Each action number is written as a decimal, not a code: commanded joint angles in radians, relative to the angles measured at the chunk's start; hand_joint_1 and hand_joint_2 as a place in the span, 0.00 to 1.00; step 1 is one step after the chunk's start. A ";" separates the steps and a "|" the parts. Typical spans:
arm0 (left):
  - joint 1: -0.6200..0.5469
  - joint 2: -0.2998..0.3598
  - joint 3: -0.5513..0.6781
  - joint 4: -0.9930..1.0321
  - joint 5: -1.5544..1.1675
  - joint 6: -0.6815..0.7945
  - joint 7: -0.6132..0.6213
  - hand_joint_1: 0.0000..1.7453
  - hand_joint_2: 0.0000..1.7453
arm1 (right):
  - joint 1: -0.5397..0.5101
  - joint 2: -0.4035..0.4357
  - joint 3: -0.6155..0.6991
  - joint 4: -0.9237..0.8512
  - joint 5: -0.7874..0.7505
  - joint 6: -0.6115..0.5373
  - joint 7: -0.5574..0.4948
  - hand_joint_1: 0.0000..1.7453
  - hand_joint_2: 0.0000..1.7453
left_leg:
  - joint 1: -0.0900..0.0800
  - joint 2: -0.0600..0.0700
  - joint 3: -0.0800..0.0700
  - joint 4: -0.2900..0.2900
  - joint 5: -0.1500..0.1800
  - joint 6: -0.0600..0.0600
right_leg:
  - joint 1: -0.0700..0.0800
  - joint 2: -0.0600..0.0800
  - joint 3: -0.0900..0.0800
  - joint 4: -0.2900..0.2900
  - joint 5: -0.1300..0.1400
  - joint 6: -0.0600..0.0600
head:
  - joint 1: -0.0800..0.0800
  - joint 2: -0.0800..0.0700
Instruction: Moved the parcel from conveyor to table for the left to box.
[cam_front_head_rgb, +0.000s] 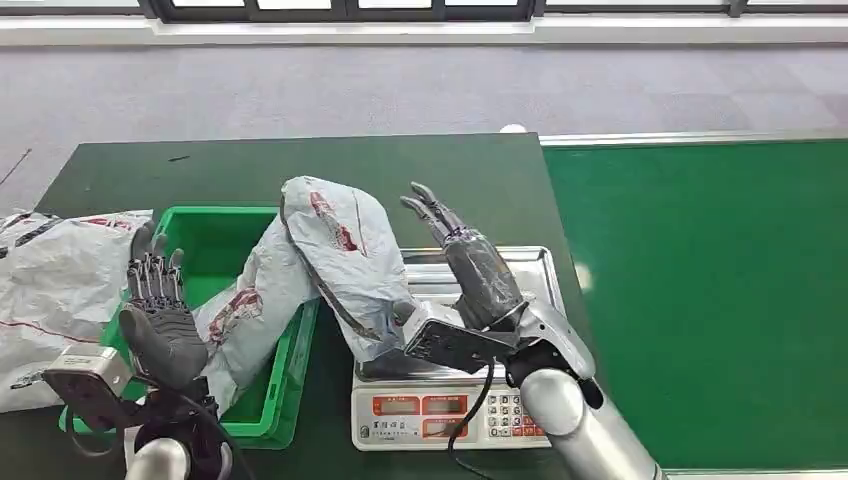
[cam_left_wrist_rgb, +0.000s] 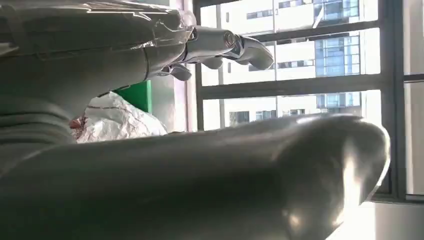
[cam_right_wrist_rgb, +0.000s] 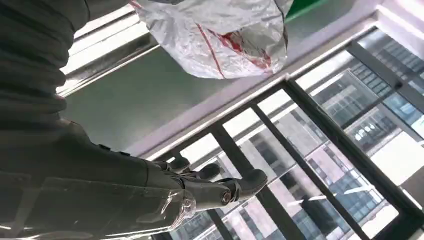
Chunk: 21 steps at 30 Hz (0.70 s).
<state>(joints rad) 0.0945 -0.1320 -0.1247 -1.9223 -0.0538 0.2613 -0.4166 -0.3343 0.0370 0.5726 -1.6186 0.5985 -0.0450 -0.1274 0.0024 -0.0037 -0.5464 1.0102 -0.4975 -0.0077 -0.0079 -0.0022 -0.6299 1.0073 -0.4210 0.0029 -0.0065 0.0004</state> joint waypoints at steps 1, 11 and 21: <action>-0.030 -0.002 -0.030 0.048 -0.019 0.021 -0.006 0.00 0.00 | 0.014 -0.034 -0.042 -0.037 -0.012 -0.015 -0.018 0.00 1.00 | 0.000 -0.002 0.000 -0.001 0.002 0.000 | 0.000 -0.003 0.001 -0.002 0.001 0.000 | 0.000 0.000; -0.354 0.158 -0.303 0.386 -0.756 -0.059 0.263 0.00 0.00 | 0.161 -0.046 -0.105 -0.206 -0.153 -0.104 -0.261 0.00 1.00 | 0.000 -0.013 -0.001 -0.001 0.004 0.000 | 0.000 -0.013 0.003 -0.002 0.000 0.000 | 0.000 0.000; -0.611 0.249 -0.521 0.734 -0.943 -0.227 0.185 0.00 1.00 | 0.127 -0.068 -0.096 -0.141 -0.224 -0.072 -0.317 0.00 1.00 | 0.000 0.002 -0.002 -0.002 0.006 -0.002 | 0.000 0.000 -0.002 -0.003 0.009 -0.002 | 0.000 0.000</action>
<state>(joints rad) -0.3344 0.0316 -0.4604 -1.4715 -0.9781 0.0561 -0.2262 -0.1933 0.0130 0.5180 -1.7975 0.3834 -0.1236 -0.4391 0.0012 0.0039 -0.5479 1.0104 -0.4942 -0.0091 -0.0086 0.0029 -0.6333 1.0069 -0.4135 0.0007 -0.0065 0.0004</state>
